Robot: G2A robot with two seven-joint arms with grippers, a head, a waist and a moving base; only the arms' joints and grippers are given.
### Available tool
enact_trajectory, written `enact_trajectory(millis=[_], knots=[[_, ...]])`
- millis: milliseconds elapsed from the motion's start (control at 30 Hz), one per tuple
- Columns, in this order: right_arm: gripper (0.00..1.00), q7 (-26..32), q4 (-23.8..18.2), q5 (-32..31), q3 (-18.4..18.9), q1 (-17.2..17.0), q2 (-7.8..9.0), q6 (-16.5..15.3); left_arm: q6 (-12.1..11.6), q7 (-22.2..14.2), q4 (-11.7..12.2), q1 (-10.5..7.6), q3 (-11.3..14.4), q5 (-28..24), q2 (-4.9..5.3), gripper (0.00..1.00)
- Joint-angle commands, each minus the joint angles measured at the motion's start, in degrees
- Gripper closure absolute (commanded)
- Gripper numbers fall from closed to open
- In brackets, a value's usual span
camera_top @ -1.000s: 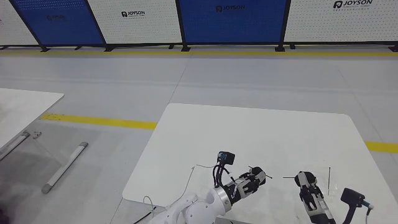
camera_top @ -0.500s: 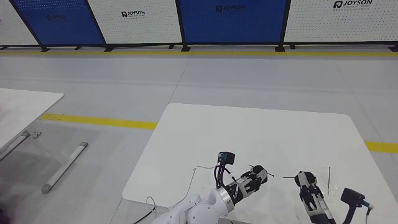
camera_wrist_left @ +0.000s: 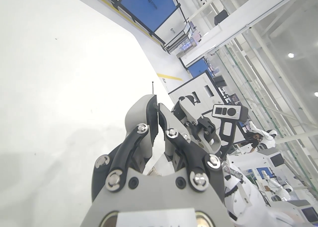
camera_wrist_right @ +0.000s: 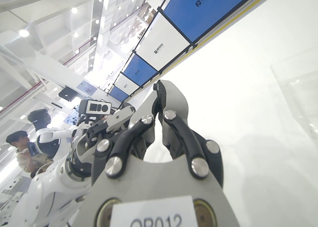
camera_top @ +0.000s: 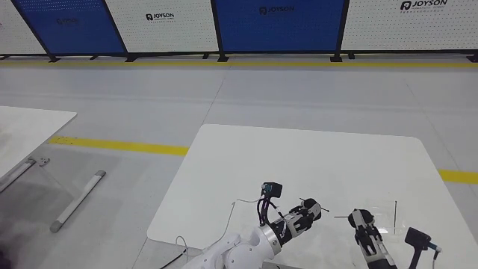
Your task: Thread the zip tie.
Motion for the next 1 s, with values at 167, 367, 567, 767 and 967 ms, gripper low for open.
enact_trajectory(millis=[167,367,567,767,967], knots=[[1.0,-0.1,-0.1,-0.1,0.0,-0.1,-0.01,0.1,0.0,0.0,0.0,0.0,0.0,0.0,0.0,1.0],[1.0,2.0,0.6,4.3,1.2,0.8,-0.27,-2.4,0.0,0.0,0.0,0.0,0.0,0.0,0.0,1.0],[1.0,2.4,1.2,7.1,2.4,0.4,-0.46,-4.1,0.0,0.0,0.0,0.0,0.0,0.0,0.0,1.0],[1.0,2.4,1.2,7.1,2.4,0.4,-0.46,-4.1,0.0,0.0,0.0,0.0,0.0,0.0,0.0,1.0],[1.0,3.1,1.9,6.6,1.3,1.8,-0.89,-2.9,0.0,0.0,0.0,0.0,0.0,0.0,0.0,1.0]])
